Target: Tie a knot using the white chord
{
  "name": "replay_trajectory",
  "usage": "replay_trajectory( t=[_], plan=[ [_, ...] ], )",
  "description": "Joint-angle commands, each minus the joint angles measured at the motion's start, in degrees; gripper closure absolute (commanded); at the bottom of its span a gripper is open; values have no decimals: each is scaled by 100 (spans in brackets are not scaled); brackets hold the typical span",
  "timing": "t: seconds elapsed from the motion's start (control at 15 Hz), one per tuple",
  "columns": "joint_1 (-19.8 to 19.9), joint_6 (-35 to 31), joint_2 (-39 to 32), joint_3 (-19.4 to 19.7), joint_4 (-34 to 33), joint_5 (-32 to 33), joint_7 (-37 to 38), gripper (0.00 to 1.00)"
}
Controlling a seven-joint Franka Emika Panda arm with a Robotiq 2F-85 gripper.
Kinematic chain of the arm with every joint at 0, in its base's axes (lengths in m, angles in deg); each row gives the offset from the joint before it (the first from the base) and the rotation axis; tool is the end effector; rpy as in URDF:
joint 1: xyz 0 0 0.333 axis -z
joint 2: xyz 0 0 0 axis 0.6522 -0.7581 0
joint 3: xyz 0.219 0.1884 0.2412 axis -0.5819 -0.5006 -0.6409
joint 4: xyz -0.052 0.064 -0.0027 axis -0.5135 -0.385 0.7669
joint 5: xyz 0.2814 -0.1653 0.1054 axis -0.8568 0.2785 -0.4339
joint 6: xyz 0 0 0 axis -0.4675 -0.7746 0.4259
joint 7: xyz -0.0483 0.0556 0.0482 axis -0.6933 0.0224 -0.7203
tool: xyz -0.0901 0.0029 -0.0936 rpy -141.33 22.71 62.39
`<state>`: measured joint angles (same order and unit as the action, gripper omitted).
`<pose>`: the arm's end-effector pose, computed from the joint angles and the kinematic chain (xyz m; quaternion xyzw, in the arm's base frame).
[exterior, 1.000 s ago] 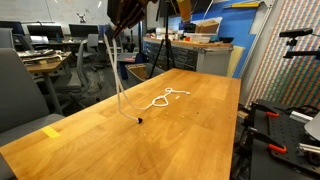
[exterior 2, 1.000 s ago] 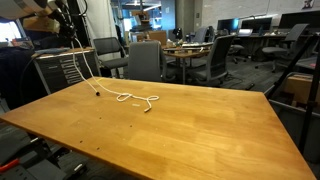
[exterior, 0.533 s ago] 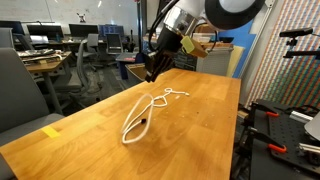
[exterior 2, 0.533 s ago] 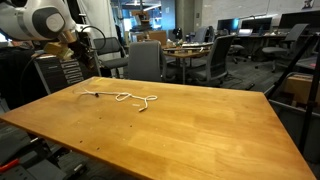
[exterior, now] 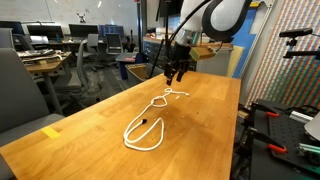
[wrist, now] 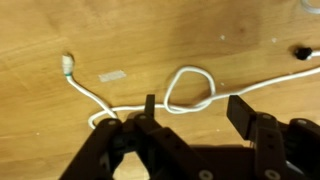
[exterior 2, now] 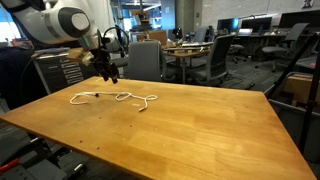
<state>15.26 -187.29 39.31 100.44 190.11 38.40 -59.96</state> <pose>0.4874 0.1173 0.3323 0.9916 -0.0458 0.1209 0.0097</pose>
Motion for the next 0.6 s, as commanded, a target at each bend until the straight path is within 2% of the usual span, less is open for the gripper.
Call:
replay_trajectory(
  t=[0.0, 0.2, 0.27, 0.4, 0.53],
  plan=[
    [87, 1252, 301, 240, -36, 1585, 1371, 0],
    [576, 2263, 386, 5, -22, 2334, 2152, 0],
    [783, 1822, 205, -303, -52, 2064, 1760, 0],
    [1020, 1899, 207, -472, -38, 2116, 1810, 0],
    [1058, 1895, 185, -570, -40, 2107, 1805, 0]
  ],
)
